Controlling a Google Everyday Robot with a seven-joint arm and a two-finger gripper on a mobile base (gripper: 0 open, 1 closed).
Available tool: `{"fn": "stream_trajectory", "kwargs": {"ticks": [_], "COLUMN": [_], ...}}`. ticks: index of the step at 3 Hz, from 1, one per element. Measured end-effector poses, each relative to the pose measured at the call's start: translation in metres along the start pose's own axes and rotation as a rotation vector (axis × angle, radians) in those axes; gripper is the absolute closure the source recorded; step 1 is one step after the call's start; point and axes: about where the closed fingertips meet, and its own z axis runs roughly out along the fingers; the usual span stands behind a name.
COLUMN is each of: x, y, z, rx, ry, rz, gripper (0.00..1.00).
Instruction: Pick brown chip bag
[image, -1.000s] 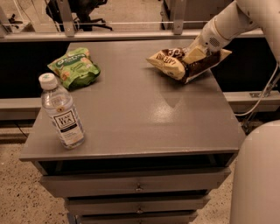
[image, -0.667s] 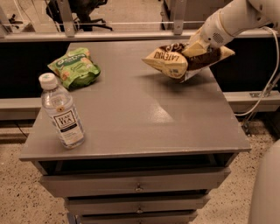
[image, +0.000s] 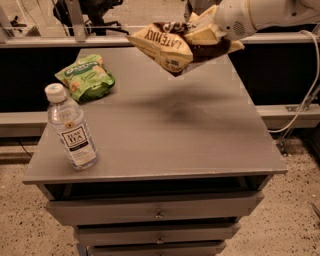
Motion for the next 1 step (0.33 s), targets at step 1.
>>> {"fn": "stream_trajectory", "kwargs": {"ticks": [1], "x": [-0.0096], "y": [0.0031], "z": [0.0068], "rx": [-0.008], "ry": [-0.026], "rz": [-0.003], "gripper": [1.00]}}
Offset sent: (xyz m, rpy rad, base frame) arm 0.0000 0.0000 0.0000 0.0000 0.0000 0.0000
